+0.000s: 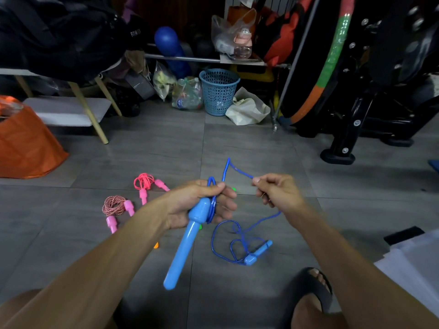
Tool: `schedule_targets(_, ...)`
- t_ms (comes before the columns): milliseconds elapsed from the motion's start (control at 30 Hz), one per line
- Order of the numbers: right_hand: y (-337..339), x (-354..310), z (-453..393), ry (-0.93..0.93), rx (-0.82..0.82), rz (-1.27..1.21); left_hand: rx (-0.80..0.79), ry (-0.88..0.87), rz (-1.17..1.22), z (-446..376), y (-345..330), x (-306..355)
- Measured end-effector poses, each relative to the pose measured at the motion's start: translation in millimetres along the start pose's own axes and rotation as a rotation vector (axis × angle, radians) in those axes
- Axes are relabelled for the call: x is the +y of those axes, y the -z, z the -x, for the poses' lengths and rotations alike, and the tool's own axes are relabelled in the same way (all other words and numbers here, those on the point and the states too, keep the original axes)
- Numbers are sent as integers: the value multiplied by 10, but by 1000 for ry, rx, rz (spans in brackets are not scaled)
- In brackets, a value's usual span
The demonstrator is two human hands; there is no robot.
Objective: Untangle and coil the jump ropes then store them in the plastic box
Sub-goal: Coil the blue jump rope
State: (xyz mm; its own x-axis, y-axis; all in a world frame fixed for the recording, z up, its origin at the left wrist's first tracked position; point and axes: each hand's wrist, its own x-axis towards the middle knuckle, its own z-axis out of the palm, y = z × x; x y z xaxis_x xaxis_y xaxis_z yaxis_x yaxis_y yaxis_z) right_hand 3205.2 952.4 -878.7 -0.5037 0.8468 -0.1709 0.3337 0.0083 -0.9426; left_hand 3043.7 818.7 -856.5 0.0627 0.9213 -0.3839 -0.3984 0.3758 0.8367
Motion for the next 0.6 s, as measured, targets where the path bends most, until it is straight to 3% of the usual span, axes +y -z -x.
schedule_targets(100,-111,38,5,21,-87,117,-63,-44,32,-17,-96,-21)
schedule_targets(233,-186,100,14,21,-185,246,0,-184,133,-22,-58,20)
schedule_targets(433,-310,35,182,39,-489,117,161,-378,388,-150,68,59)
schedule_targets(500,-346,-12,243,62,-561,16,245,-385,355,-186,115,54)
schedule_targets(600,-305,-54,278,96,-568,-19,371,-372,114,-211,167,57)
